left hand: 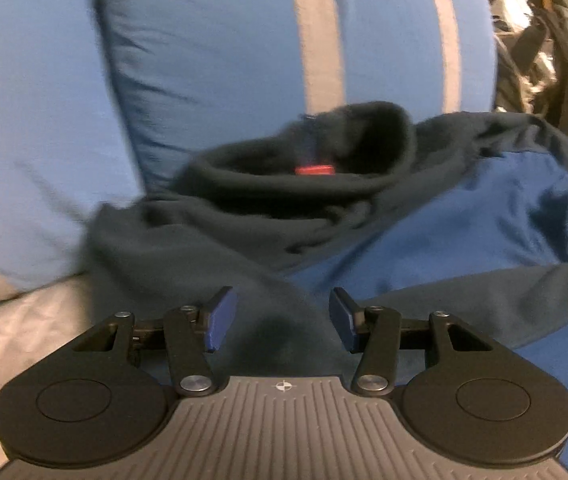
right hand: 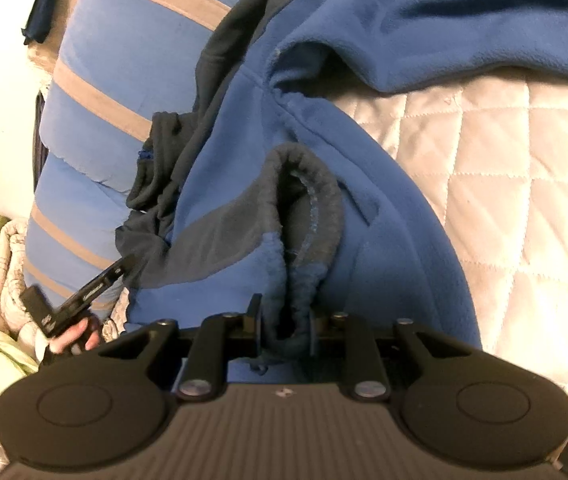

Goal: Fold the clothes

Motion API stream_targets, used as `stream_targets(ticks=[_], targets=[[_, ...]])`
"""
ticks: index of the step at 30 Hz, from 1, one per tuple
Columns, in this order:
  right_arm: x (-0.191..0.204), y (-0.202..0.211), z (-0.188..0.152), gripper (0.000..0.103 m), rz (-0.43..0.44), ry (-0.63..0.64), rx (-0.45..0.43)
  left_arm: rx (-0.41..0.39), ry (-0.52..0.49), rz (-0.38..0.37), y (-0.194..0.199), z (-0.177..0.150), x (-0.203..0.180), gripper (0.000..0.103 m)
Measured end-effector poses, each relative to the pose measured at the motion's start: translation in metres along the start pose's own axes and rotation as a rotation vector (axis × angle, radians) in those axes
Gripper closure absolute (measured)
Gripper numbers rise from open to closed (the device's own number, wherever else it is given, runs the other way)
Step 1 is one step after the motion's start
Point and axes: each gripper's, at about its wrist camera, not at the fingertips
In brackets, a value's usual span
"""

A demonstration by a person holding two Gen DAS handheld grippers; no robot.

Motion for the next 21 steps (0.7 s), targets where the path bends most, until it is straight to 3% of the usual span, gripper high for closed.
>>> stream_targets(ticks=[1,3,4,6,11,14,15,18,20,21], targets=[[0.000,-0.001,0.000,0.081,-0.002,0.003,0.003,0.020,-0.007,-0.010,-0.007,0.003,-0.004,0.057],[0.000,-0.001,0.001,0.081,-0.003,0.007,0.006,0.104,-0.014,-0.013,-0.026,0.003,-0.009,0.084],[-0.001,-0.001,0.001,0.081,-0.002,0.005,0.007,0.153,-0.016,-0.012,-0.036,0.003,-0.011,0.103],[-0.002,-0.001,0.002,0.082,0.003,-0.004,0.010,0.161,-0.021,0.003,-0.042,0.000,-0.013,0.103],[0.000,-0.003,0.001,0.082,0.004,0.008,0.024,-0.027,0.071,0.084,-0.018,0.005,-0.001,0.103],[0.001,-0.005,0.001,0.082,-0.013,0.020,0.030,-0.099,0.045,0.267,-0.010,0.009,-0.005,0.103],[0.000,-0.004,0.002,0.082,-0.009,0.015,0.031,-0.095,0.030,0.289,-0.010,0.009,-0.005,0.103],[-0.002,-0.003,0.003,0.082,0.005,0.003,0.033,-0.076,0.037,0.162,-0.003,0.009,-0.006,0.092],[-0.002,-0.003,0.003,0.082,0.009,0.000,0.033,-0.070,-0.010,0.065,-0.002,0.009,-0.023,0.066],[-0.002,-0.003,0.003,0.082,0.010,-0.004,0.034,-0.067,-0.044,0.017,-0.003,0.009,-0.033,0.060]])
Point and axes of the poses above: each gripper's, at about its wrist camera, not at the fingertips, and y roughly against the way its jaws point, x to its left, z to its top
